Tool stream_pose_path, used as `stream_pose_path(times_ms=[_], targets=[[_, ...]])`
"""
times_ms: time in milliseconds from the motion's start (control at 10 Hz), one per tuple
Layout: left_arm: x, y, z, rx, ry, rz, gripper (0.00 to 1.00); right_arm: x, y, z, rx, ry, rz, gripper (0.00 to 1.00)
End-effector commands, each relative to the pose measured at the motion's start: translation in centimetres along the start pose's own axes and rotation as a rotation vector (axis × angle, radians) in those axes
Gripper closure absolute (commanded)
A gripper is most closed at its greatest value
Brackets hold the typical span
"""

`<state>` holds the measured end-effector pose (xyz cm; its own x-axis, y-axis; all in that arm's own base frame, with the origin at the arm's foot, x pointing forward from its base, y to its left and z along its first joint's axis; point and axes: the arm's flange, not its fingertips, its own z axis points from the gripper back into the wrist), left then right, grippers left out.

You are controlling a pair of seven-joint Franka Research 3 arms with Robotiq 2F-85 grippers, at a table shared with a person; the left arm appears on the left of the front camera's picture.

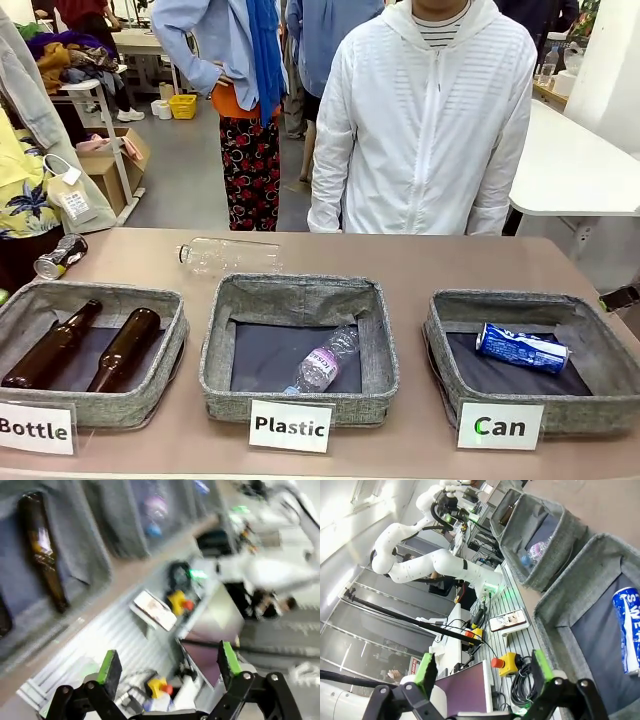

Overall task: Sort the can waste into the basket.
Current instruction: Pick up the can waste from the table and place it in the right Fabric basket.

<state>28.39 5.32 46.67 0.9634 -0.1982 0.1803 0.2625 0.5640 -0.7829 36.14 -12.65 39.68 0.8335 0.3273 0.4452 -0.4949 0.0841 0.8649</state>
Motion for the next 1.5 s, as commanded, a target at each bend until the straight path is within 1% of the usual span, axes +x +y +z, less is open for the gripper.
stream_pose_path(times_ms=[0, 100, 300, 500, 600, 700, 800, 900, 1200, 1300, 1400], targets=[[3.9, -2.4, -0.4, 0.213, -0.078, 0.142, 0.0, 0.0, 0.2, 0.1, 0.013, -0.006, 0.02, 0.0], [5.8, -2.1, 0.1, 0.361, -0.113, 0.222, 0.0, 0.0, 0.2, 0.1, 0.013, -0.006, 0.02, 0.0], [9.5, -1.3, 1.5, 0.665, -0.366, 0.305, 0.0, 0.0, 0.2, 0.1, 0.013, -0.006, 0.02, 0.0], [12.3, 0.3, 1.9, 0.881, -0.609, 0.352, 0.0, 0.0, 0.2, 0.1, 0.013, -0.006, 0.02, 0.0], [13.5, 1.3, 1.9, 0.953, -0.641, 0.371, 0.0, 0.0, 0.2, 0.1, 0.013, -0.006, 0.02, 0.0], [14.1, 1.7, 1.9, 0.972, -0.64, 0.377, 0.0, 0.0, 0.2, 0.1, 0.013, -0.006, 0.02, 0.0], [13.8, 1.4, 2.4, 0.934, -0.642, 0.429, 0.0, 0.0, 0.2, 0.1, 0.013, -0.006, 0.02, 0.0], [13.3, 1.1, 2.9, 0.892, -0.672, 0.281, 0.0, 0.0, 0.2, 0.1, 0.013, -0.006, 0.02, 0.0], [13.3, 1.1, 2.9, 0.892, -0.672, 0.281, 0.0, 0.0, 0.2, 0.1, 0.013, -0.006, 0.02, 0.0], [13.8, 1.3, 2.5, 0.896, -0.674, 0.309, 0.0, 0.0, 0.2, 0.1, 0.013, -0.006, 0.02, 0.0], [16.4, 3.0, 2.3, 0.905, -0.525, 0.272, 0.0, 0.0, 0.2, 0.1, 0.013, -0.006, 0.02, 0.0]])
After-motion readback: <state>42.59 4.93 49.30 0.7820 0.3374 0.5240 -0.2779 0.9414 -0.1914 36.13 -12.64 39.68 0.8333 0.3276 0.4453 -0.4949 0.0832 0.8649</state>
